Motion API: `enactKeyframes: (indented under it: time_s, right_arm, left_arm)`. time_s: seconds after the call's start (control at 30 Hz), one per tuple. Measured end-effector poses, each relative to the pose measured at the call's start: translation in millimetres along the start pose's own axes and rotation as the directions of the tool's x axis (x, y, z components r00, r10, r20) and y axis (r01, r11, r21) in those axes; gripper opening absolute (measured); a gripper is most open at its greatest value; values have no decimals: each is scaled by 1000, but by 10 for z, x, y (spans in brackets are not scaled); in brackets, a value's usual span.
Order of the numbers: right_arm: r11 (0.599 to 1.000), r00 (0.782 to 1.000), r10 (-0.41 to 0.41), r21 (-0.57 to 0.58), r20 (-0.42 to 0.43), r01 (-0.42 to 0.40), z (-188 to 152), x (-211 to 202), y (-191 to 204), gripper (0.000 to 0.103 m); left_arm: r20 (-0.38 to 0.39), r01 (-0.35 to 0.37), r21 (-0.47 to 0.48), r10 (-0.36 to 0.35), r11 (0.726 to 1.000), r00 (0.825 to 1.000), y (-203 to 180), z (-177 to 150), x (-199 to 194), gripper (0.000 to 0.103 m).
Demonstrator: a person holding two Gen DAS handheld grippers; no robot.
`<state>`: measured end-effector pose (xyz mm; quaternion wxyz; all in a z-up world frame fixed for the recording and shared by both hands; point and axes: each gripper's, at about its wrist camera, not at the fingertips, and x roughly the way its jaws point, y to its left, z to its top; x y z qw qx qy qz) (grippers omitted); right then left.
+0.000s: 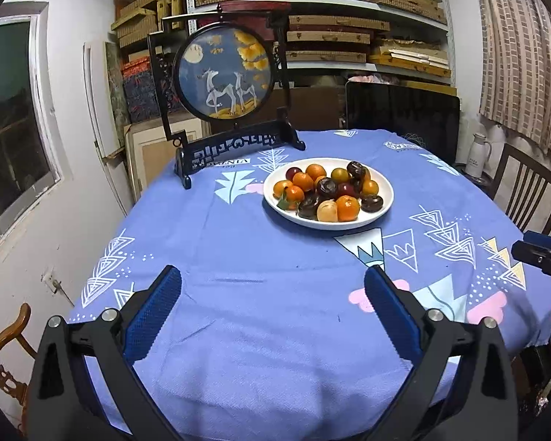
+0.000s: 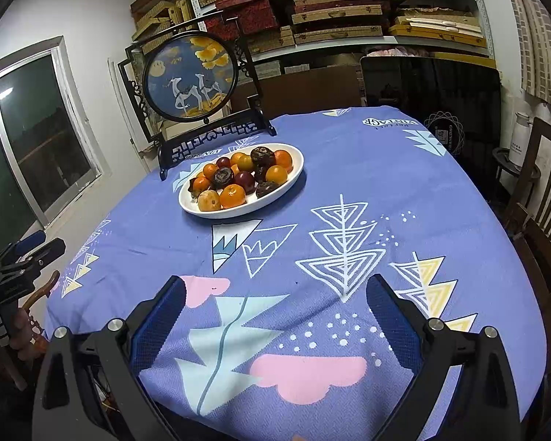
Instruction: Organize fruits
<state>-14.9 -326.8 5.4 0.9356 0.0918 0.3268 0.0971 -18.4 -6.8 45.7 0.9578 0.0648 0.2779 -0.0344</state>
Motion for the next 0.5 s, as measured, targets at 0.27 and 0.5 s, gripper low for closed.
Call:
enactKeyframes:
  time_s: [0.27,0.5]
  right_arm:
    - [1000,1000,0,-1,4,0,-2,-13,-9,99]
    - [1000,1000,-4,8,2,4,-6,-23,-38,99]
  left_arm:
    - [-53,6,-48,-8,999,999,63,-14,84,98]
    - [-66,2,-66,-7,998,998,89,-23,107,98]
